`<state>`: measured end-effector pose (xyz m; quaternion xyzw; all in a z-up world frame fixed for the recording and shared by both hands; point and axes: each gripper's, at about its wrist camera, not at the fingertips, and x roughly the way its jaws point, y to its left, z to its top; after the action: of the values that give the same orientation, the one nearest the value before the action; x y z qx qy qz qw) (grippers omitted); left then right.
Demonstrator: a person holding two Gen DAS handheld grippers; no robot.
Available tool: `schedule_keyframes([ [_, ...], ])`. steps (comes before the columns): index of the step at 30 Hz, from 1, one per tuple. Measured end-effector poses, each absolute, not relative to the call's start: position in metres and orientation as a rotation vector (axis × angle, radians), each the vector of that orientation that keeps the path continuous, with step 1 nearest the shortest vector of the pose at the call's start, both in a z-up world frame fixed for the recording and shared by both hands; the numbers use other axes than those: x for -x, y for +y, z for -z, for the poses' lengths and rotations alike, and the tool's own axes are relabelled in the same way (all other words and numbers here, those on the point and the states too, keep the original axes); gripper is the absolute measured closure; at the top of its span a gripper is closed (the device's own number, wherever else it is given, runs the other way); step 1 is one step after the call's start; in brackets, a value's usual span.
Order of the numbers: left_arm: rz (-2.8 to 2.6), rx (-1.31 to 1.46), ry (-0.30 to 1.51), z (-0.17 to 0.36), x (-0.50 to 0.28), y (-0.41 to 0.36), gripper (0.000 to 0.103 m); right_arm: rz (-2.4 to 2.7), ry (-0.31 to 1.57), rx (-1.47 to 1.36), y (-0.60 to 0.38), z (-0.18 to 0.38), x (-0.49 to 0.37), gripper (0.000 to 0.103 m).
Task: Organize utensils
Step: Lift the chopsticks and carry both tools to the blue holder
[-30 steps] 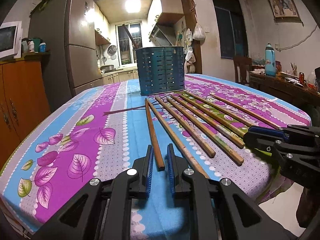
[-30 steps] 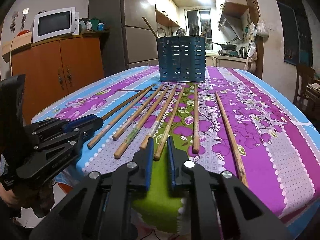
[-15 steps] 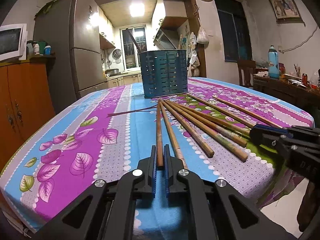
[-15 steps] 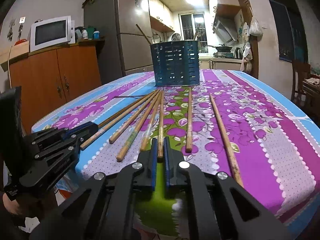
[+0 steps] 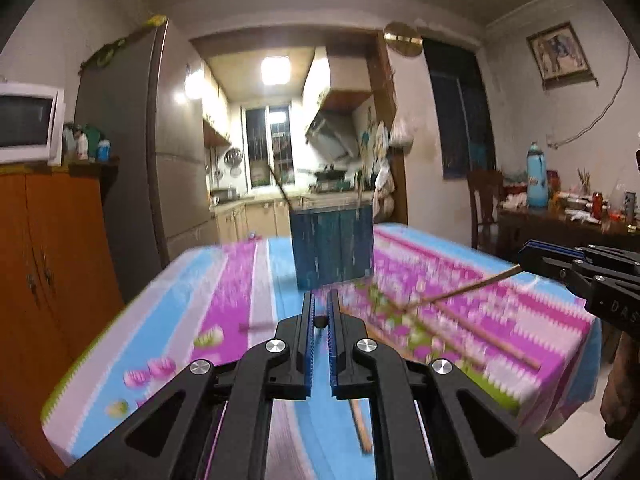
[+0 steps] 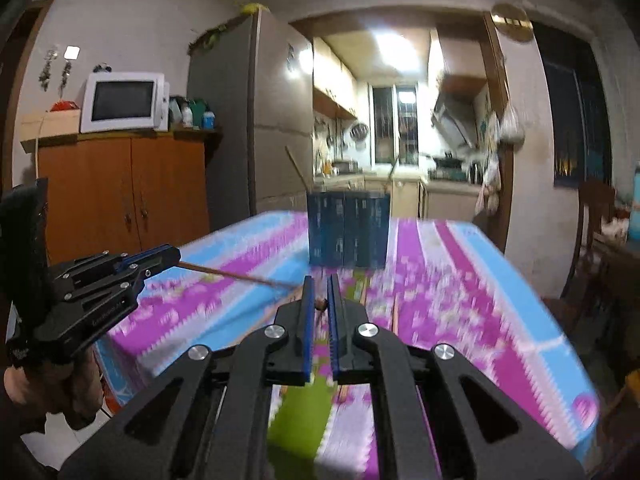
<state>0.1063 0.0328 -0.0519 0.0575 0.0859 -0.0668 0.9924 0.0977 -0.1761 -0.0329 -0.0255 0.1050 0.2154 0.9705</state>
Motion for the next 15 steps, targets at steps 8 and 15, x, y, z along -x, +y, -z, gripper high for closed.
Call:
schedule_keyframes([
  [8,0.189,-0.122,0.132,-0.01,-0.134,0.03,0.096,-0.521,0.197,0.09,-0.175,-0.021,-0.129,0.098],
  [15,0.219,-0.118,0.172,-0.043,-0.166,0.024,0.096,-0.55,0.241,0.1,-0.172,-0.047,-0.167,0.098],
])
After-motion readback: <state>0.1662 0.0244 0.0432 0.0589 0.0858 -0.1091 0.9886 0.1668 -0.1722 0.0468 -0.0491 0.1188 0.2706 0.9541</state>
